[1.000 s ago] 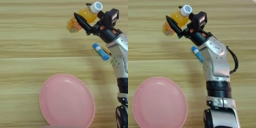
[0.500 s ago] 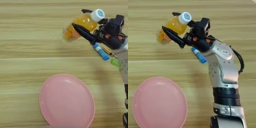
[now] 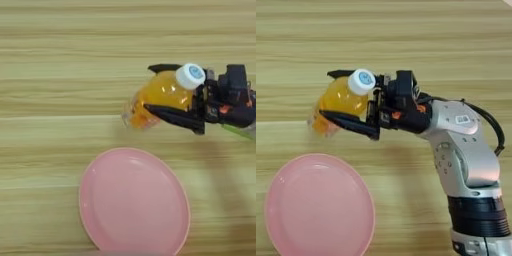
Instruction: Move the objects on the table
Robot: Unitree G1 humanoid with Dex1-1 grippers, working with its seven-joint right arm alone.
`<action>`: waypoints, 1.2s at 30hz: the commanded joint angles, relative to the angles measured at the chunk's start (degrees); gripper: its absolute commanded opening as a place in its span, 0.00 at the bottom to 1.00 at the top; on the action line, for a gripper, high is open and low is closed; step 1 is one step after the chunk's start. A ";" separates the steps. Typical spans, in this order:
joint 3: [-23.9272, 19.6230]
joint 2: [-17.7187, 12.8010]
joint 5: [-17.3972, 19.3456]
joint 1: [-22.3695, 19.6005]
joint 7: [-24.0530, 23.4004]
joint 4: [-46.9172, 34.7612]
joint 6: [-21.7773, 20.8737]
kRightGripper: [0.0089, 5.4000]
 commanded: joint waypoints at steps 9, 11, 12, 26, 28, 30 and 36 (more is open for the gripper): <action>4.15 -4.91 -1.92 4.87 4.87 -4.29 2.09 0.65; 5.65 -4.80 -2.95 5.73 5.23 -4.37 2.04 0.65; 6.33 -4.67 -3.52 6.08 5.37 -4.29 1.85 0.65; 13.06 -2.75 -10.43 9.56 6.30 -1.20 -4.09 0.65; 13.53 -2.20 -11.37 10.12 6.47 -0.48 -5.97 0.65; 13.55 -1.66 -10.82 10.89 7.20 -0.30 -7.25 0.65; 13.88 -1.25 -11.59 12.01 7.71 0.89 -10.52 0.65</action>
